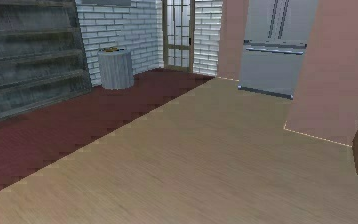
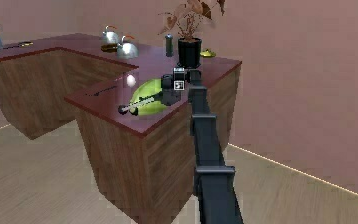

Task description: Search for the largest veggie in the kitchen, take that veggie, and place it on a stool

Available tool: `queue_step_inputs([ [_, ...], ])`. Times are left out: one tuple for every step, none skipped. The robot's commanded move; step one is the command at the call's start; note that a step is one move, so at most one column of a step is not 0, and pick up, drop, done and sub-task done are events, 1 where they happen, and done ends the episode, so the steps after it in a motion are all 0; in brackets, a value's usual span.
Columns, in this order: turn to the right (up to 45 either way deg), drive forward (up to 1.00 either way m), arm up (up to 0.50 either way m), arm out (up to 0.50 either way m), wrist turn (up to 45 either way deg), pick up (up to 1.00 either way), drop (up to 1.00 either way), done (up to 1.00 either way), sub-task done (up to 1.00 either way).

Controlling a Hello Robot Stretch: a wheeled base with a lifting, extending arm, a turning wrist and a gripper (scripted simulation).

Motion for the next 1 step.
queue_step_inputs([
  [0.0,0.00,0.00,0.00,0.0,1.00,0.00,0.00,0.00],
])
